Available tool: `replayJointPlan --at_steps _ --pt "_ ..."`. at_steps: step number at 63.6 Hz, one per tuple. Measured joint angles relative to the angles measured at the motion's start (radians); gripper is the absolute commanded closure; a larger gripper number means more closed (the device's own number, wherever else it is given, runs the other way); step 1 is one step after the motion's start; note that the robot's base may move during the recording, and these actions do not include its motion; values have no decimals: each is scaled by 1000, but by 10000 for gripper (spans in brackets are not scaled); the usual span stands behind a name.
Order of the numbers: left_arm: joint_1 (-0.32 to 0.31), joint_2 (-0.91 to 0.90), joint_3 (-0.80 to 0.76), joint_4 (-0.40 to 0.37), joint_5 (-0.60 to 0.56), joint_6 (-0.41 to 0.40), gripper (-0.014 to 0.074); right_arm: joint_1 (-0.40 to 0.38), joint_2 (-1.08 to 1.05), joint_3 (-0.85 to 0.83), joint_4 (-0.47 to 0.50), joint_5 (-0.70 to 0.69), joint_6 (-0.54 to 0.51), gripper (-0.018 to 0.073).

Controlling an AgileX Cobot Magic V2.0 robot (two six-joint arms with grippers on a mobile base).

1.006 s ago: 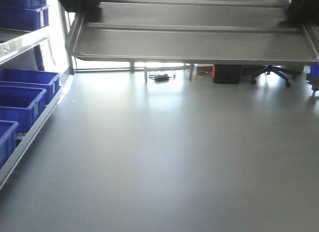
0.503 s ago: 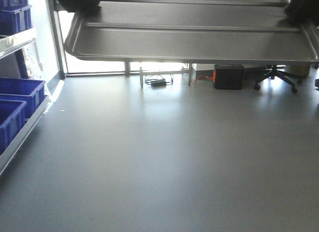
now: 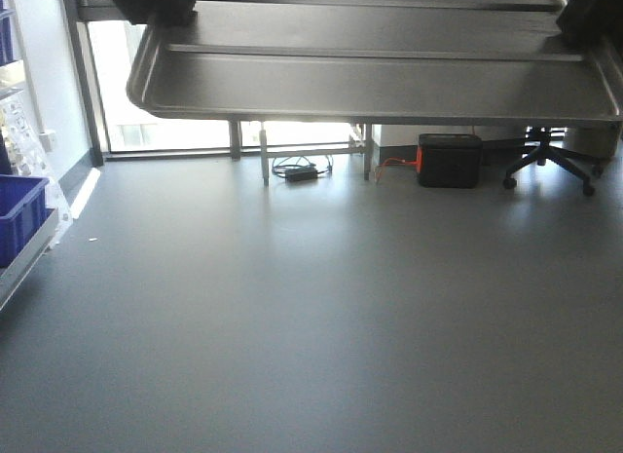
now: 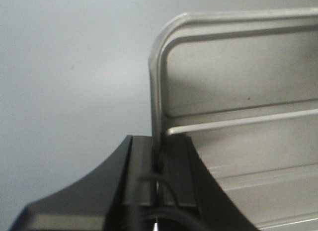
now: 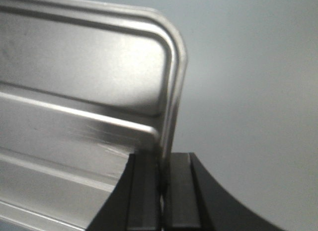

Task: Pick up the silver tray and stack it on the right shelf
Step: 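Hold the tray raised with both grippers while the base drives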

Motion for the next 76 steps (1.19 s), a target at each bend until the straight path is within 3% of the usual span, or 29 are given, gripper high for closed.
replayJointPlan --at_steps 76 --pt "0 0 0 0 0 0 689 0 0 0 0 0 0 503"
